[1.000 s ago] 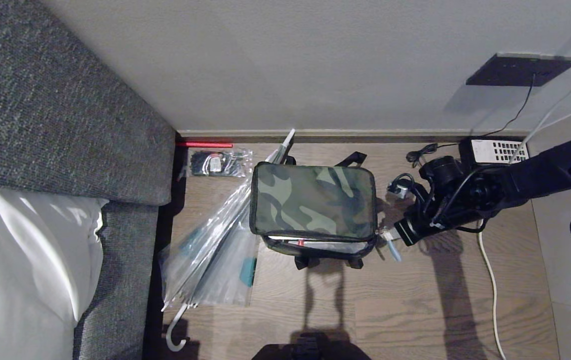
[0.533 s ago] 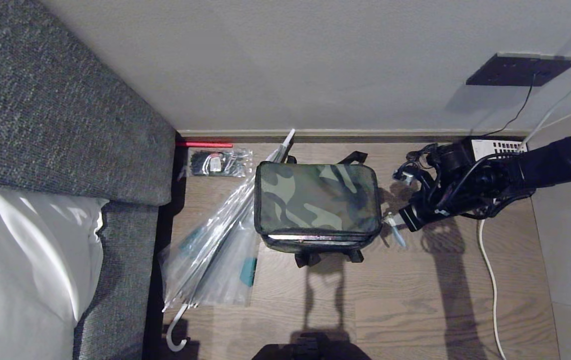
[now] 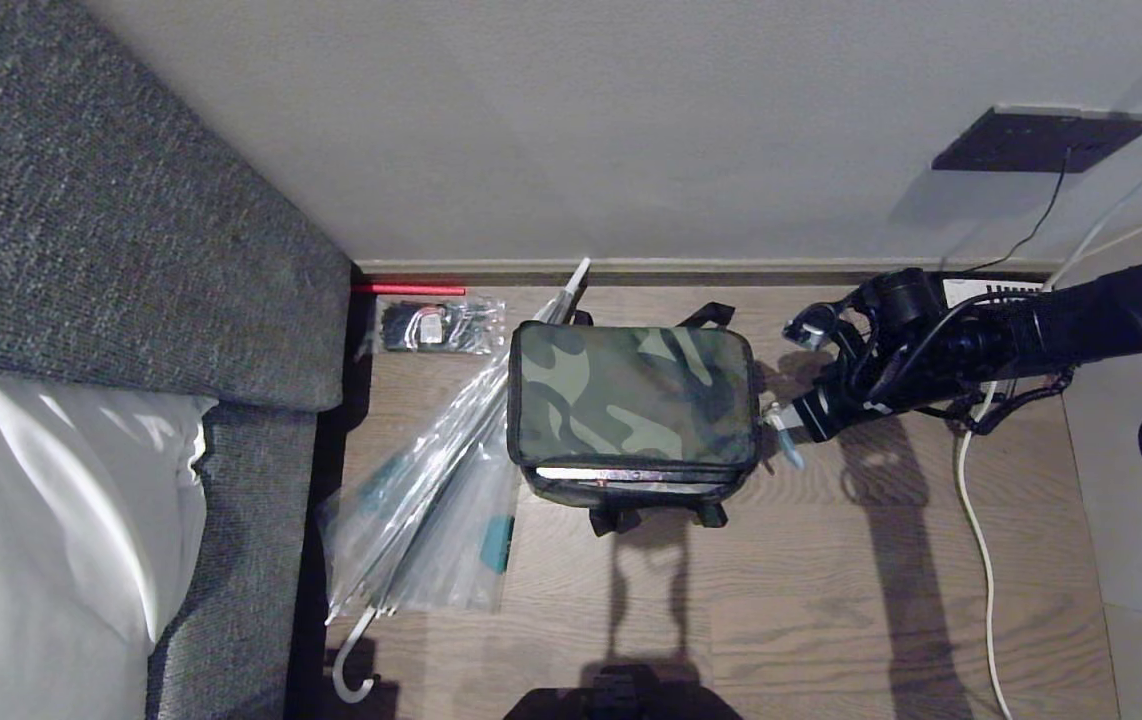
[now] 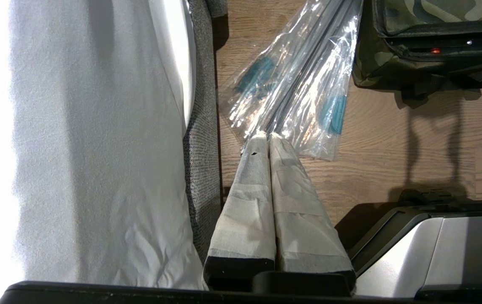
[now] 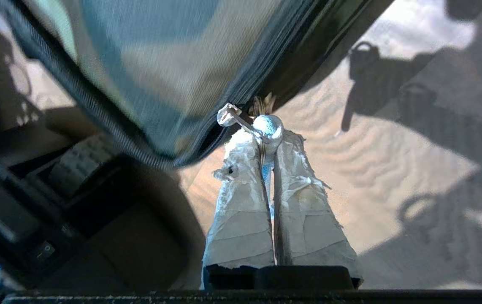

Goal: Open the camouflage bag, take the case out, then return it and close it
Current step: Open the top of the storage box

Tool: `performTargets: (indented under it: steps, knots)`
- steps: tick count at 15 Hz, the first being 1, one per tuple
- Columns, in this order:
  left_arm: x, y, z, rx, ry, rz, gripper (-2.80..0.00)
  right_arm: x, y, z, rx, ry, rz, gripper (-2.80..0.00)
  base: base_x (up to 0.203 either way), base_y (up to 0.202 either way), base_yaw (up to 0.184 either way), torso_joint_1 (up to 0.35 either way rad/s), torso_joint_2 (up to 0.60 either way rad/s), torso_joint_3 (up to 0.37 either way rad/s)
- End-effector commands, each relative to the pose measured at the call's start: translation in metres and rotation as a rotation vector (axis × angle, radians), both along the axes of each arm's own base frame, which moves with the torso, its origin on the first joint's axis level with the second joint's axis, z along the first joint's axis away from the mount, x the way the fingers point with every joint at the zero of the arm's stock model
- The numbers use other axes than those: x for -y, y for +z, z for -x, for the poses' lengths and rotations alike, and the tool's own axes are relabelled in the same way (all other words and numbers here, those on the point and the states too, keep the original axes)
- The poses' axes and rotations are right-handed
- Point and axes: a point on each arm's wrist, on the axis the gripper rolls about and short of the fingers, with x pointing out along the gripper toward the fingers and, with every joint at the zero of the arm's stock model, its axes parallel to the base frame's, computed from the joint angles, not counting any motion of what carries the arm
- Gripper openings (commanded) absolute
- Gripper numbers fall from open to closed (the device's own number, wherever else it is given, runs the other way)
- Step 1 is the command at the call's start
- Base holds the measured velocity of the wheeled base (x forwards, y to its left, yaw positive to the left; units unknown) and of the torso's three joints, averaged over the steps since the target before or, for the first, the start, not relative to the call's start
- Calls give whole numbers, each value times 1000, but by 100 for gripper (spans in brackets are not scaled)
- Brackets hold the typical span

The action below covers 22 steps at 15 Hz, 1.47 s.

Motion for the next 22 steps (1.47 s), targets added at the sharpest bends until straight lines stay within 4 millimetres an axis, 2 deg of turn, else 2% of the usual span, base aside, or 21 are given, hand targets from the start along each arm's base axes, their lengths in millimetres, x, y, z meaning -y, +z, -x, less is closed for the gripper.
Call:
performTargets:
  steps: [1,13,18,22]
  knots:
    - [0,0,0,-2,-1,0,-280,-1,1,-5,12,4,-3,-280,0,0,0,0,0,0]
    - [0,0,0,-2,-1,0,-280,-3,25,-32,121,-5,-19,-280,0,0,0,0,0,0]
    - [0,0,0,-2,-1,0,-280,-1,29,-32,124,-10,-19,-280,0,0,0,0,0,0]
    - [0,0,0,-2,-1,0,-280,6,33,-40,157,-26,-21,-280,0,0,0,0,0,0]
